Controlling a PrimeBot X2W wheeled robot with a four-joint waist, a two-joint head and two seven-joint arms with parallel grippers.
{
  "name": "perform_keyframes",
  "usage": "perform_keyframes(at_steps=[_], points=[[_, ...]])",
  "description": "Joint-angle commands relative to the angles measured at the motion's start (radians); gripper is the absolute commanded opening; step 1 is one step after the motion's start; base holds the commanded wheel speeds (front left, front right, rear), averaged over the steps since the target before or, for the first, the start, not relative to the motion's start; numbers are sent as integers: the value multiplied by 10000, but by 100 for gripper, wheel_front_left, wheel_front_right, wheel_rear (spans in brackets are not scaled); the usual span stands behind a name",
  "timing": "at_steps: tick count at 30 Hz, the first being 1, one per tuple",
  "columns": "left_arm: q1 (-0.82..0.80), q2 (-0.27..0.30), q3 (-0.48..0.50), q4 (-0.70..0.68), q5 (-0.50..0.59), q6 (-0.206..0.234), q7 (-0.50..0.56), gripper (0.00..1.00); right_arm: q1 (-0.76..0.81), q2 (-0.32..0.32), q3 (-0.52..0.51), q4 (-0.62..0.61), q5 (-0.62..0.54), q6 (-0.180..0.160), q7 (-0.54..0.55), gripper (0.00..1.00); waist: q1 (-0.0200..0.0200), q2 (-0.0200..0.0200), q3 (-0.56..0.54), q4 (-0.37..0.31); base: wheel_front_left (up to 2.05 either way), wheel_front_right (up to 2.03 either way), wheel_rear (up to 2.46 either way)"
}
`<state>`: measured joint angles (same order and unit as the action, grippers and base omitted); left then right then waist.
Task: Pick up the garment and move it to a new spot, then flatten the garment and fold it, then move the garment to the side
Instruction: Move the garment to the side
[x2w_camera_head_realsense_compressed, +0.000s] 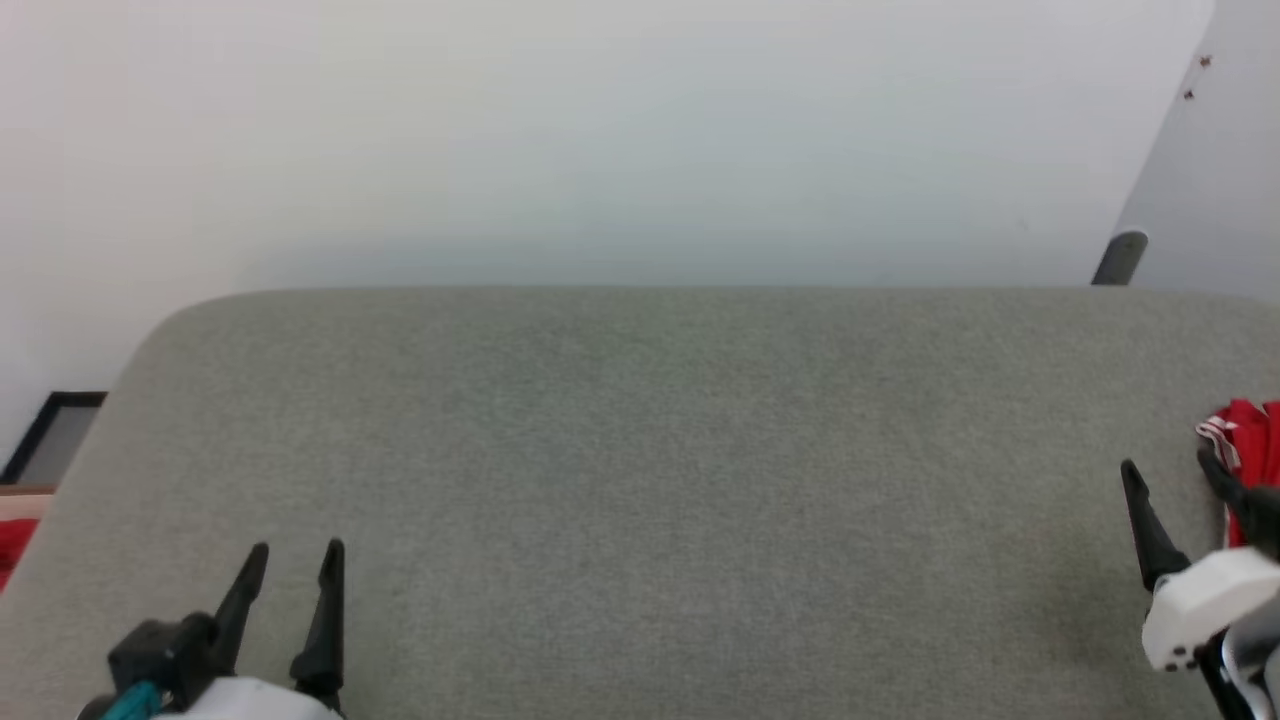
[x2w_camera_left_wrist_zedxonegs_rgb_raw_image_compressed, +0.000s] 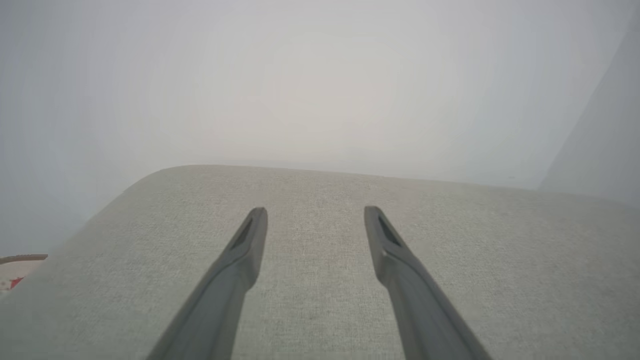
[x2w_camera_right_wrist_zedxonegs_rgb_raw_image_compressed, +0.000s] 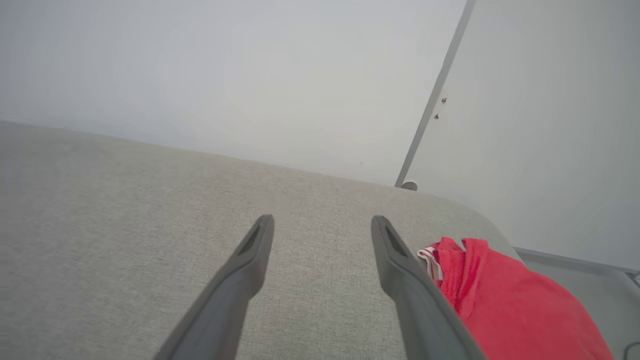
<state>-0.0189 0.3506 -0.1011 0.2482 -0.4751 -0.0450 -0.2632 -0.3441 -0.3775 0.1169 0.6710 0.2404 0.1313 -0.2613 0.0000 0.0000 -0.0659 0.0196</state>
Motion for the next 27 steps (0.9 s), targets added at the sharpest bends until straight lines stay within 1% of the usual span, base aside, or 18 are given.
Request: perform_keyframes(at_steps=[1,4,7,12,14,21,27], points=[[205,-52,75,-17,25,15,-8,100,386,153,-266,-283,-80,-11,-38,100,0,0,-223,214,0,0,0],[424,-34,234,-27,134,15,-8,100,1107,445,-800,-1075,-311,-11,-38,100,0,0,-311,327,0,0,0],[660,-51,358,-58,172,-105,-8,100,1871,739,-1278,-1801,-511,-11,-37,100,0,0,-396,459,0,0,0],[934,-13,522,-48,266,-266,-8,100,2756,1118,-1693,-2670,-757,-11,-38,100,0,0,-482,577,0,0,0],[1055,2,607,-41,281,-300,-9,100,3180,1322,-1890,-3050,-678,-11,-37,100,0,0,-520,632,0,0,0],[1451,-29,798,-168,439,-467,-9,100,4401,1857,-2026,-4364,-1198,-11,-37,100,0,0,-593,696,0,0,0],[1601,-91,869,-99,550,-581,-9,100,4992,2287,-2087,-5055,-1351,-11,-37,100,0,0,-592,635,0,0,0]])
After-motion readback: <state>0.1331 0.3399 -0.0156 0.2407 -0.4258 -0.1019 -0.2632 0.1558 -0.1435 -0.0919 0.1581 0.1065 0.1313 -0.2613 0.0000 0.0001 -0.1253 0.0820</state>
